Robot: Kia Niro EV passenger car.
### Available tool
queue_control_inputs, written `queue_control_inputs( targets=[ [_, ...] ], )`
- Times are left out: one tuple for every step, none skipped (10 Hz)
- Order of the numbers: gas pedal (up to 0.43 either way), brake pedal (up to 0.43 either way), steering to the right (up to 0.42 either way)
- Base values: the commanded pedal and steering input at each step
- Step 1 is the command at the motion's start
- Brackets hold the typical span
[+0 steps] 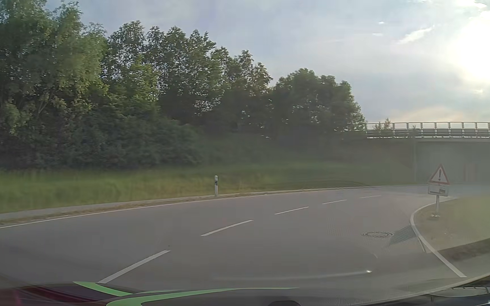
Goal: Follow the waypoints while adhering to traffic rules and regulations
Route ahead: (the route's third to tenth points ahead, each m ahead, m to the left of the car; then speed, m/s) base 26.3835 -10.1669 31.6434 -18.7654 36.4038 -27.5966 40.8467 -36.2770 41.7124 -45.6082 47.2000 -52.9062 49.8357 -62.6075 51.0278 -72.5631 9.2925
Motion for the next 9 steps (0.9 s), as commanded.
queue_control_inputs(
  targets=[
    [0.079,0.000,0.171],
    [0.079,0.000,0.171],
    [0.079,0.000,0.172],
    [0.079,0.000,0.172],
    [0.079,0.000,0.174],
    [0.079,0.000,0.176],
    [0.079,0.000,0.178],
    [0.079,0.000,0.178],
    [0.079,0.000,0.178]
  ],
)
